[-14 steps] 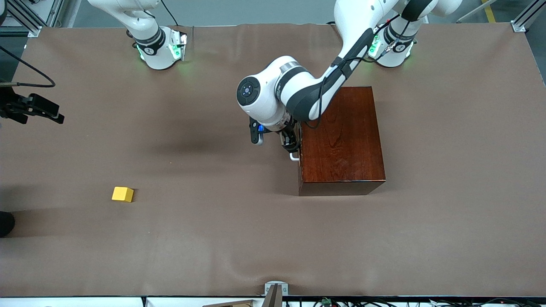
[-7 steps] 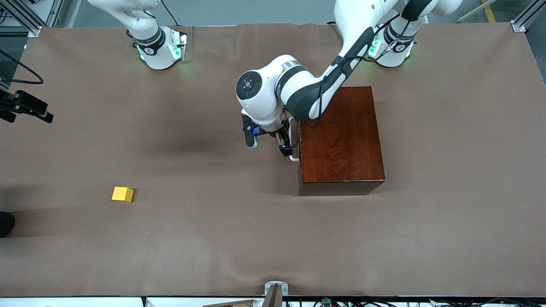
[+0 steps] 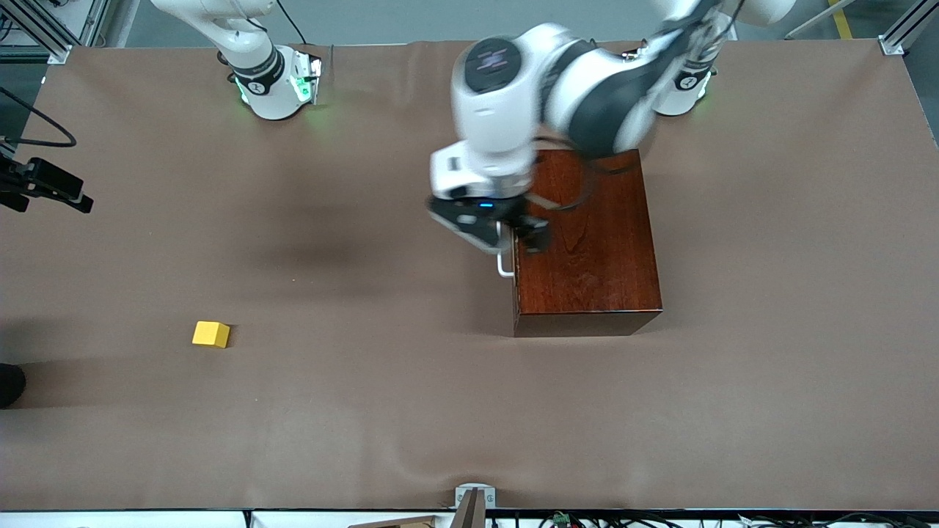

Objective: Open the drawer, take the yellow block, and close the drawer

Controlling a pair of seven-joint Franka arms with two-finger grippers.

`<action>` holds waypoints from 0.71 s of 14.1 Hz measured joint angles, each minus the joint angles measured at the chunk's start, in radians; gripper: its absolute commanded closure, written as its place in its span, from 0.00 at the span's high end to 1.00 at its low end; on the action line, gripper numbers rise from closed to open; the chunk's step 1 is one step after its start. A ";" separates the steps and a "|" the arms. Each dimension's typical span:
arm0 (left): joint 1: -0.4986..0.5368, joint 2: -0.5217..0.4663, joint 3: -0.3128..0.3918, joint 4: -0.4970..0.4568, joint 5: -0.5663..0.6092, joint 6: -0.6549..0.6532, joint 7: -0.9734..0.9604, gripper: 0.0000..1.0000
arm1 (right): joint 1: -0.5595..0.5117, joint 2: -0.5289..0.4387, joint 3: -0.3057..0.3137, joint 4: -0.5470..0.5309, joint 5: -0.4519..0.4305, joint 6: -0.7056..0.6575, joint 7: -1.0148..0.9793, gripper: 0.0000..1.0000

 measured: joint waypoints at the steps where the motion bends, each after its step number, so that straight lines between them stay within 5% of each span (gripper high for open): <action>1: 0.051 -0.032 0.000 -0.002 -0.009 -0.026 -0.090 1.00 | 0.000 0.000 0.000 0.000 0.000 0.000 0.000 1.00; 7: 0.294 -0.144 -0.005 -0.013 -0.057 -0.201 -0.185 1.00 | -0.001 0.000 -0.002 0.000 -0.001 0.014 0.000 1.00; 10: 0.389 -0.193 0.017 -0.031 -0.109 -0.266 0.043 1.00 | -0.003 0.000 -0.005 0.000 -0.001 0.014 0.000 1.00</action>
